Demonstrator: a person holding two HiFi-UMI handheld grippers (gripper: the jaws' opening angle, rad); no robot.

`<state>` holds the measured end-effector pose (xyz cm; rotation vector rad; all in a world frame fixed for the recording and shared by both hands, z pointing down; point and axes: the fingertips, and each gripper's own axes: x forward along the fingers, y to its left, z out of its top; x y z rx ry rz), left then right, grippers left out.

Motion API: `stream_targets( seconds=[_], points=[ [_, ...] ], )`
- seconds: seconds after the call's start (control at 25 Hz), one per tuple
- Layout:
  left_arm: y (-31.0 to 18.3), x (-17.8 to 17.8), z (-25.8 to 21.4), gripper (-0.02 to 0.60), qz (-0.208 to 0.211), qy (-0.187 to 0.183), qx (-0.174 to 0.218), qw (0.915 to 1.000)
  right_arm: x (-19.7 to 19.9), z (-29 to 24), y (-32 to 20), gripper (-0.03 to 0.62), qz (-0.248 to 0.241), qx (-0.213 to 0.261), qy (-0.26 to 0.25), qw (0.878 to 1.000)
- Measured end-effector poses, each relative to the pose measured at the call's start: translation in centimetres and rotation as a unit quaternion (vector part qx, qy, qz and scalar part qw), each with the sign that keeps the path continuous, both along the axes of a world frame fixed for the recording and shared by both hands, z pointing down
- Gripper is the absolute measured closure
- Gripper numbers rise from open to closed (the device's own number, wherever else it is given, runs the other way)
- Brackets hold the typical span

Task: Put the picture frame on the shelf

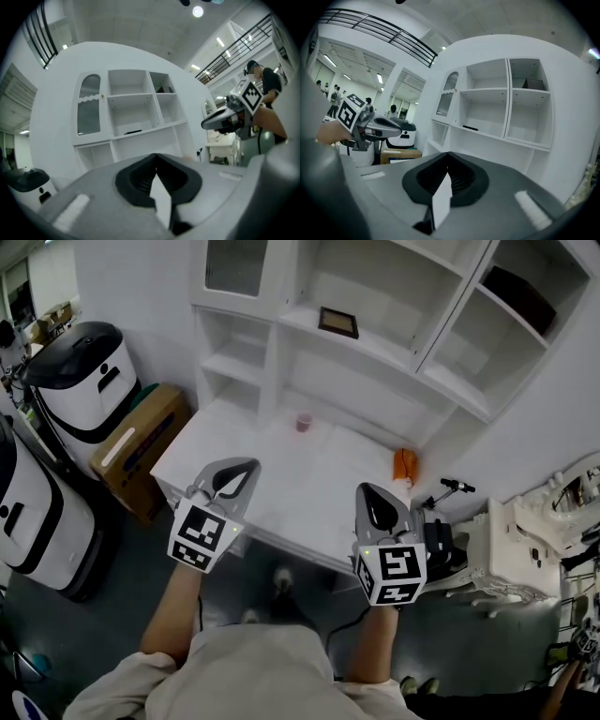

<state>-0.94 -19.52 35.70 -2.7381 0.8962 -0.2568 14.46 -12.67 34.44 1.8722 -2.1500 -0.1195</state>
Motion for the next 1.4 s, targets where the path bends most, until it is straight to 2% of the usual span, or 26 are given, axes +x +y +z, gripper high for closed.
stream_targets(
  seconds=[0.28,0.44,0.64,1.4],
  points=[
    [3.8,-1.5,-1.0,0.578,0.012,0.017,0.000,0.9998,-0.9,-0.3,3.3,0.588,-0.002,0.005,-0.015,1.000],
    [5.5,-2.0,0.0,0.578,0.016,0.028,-0.016,0.9993,-1.7,0.1,4.6,0.588,-0.011,0.006,-0.023,1.000],
    [7.3,-2.3,2.1,0.578,0.016,0.025,-0.041,0.9987,-2.5,1.2,6.0,0.588,-0.008,0.005,-0.024,1.000],
    [7.6,-1.7,2.8,0.578,0.026,0.020,-0.050,0.9982,-2.6,2.5,5.6,0.588,-0.002,0.000,-0.010,1.000]
  ],
)
